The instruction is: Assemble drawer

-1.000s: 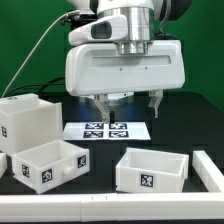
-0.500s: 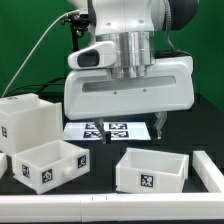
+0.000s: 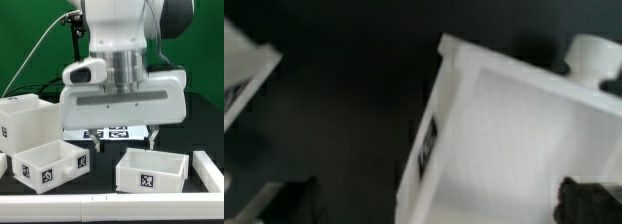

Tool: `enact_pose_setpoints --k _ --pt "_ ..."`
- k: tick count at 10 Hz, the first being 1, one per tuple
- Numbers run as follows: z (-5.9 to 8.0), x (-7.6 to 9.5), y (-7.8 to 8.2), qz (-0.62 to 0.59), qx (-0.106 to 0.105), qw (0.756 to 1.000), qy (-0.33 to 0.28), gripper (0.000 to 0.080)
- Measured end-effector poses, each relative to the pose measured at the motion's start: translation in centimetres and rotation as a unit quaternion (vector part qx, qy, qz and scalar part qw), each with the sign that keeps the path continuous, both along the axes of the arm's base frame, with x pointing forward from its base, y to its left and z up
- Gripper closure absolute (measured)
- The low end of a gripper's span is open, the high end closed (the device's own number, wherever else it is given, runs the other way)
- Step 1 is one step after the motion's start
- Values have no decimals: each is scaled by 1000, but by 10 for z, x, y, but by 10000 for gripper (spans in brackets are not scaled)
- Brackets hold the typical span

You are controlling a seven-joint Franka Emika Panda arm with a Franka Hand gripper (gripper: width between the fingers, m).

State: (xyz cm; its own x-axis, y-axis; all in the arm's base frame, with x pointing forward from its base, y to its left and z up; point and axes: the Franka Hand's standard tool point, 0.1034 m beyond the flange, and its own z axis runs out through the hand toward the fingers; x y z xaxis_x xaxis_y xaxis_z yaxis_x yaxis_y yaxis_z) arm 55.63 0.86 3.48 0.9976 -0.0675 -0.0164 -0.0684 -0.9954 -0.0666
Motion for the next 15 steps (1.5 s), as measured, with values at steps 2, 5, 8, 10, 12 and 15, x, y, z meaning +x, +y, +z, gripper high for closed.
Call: enact_pose_setpoints --k 2,5,8,10,12,15 --pt "-19 -4 1 -2 -2 1000 -11 149" --pt "-22 -7 0 -1 -4 1000 -16 195" --pt "-22 -7 1 -1 -4 1000 -16 577" --pt "-21 -6 0 18 -6 1000 -20 707" --pt "-3 -25 -2 135 -15 990 -42 763" --pt "24 -38 -17 180 -17 982 -52 763"
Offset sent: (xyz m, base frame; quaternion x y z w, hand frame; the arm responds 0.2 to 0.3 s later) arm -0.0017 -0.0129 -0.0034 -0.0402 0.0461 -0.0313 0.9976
